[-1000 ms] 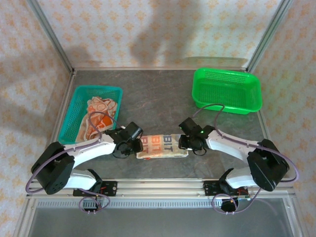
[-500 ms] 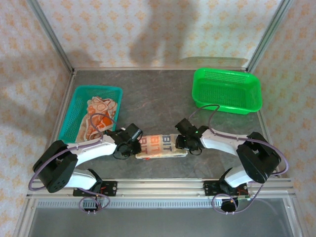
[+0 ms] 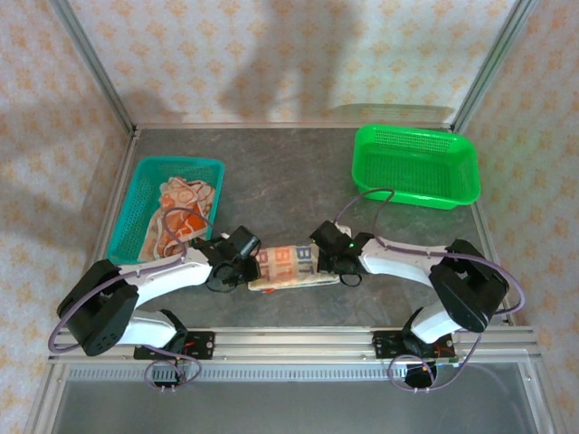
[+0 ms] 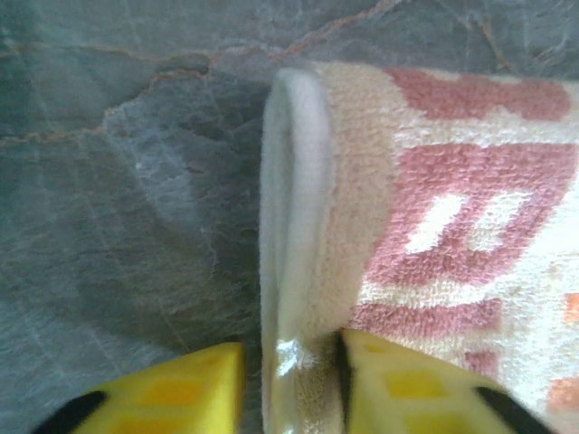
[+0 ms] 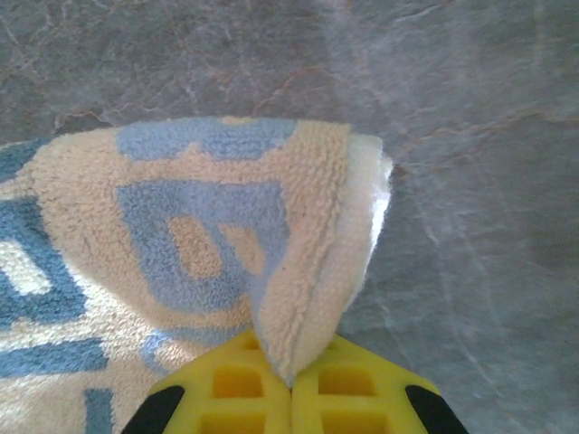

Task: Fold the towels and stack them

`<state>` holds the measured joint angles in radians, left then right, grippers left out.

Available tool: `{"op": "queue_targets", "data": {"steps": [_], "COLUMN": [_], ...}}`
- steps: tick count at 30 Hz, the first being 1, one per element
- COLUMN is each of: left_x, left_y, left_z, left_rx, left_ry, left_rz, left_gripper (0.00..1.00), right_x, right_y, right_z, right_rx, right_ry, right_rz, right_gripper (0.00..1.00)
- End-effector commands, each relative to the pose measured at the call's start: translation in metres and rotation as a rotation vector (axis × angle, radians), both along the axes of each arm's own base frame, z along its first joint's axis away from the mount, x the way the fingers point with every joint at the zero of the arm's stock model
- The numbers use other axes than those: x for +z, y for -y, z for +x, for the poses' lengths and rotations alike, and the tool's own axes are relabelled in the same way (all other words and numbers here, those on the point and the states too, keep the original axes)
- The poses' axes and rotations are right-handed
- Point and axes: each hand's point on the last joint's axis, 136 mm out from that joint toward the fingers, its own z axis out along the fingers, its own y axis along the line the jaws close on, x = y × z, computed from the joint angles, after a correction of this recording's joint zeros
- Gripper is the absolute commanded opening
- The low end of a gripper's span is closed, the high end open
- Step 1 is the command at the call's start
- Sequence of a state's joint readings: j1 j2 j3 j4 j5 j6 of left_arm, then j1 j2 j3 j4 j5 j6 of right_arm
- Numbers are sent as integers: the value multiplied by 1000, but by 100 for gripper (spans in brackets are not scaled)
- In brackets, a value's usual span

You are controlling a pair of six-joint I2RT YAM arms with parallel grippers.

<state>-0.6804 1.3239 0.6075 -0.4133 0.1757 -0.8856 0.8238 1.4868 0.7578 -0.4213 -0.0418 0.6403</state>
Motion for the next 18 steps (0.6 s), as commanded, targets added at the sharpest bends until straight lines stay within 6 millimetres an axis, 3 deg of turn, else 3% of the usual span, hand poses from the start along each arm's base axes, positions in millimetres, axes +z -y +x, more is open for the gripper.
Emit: {"op": "queue_targets", "data": {"steps": [1,3,5,8,10,14,18], "left_x": [30,46,60,78,87,99,103], "left_y": [-3,-4,-5,-7,-8,-9,-11], "left_z": [14,20,24,28,30,32,31], "left_rx": [20,31,43,66,82,95,103], "left_ry": [79,124,164,219,251,292,304], "left_rz": [-2,-19,-42,-73,-92,-120,-129], "left_gripper": [43,56,62,85,94,100,100], "right_x": [38,64,87,122,145,182,206], "right_y": [17,21,25,29,31,40,58], "right_z": [13,27,40,66,85,130,176], "right_rx": [-1,-11,-25,-38,-49,-79,-135], "right_ry": [59,90,110,157,187,235,259], "right_rz": [-92,-105,-110,-119,-130,-171,-229], "right_gripper": [0,0,0,0,0,0,0]}}
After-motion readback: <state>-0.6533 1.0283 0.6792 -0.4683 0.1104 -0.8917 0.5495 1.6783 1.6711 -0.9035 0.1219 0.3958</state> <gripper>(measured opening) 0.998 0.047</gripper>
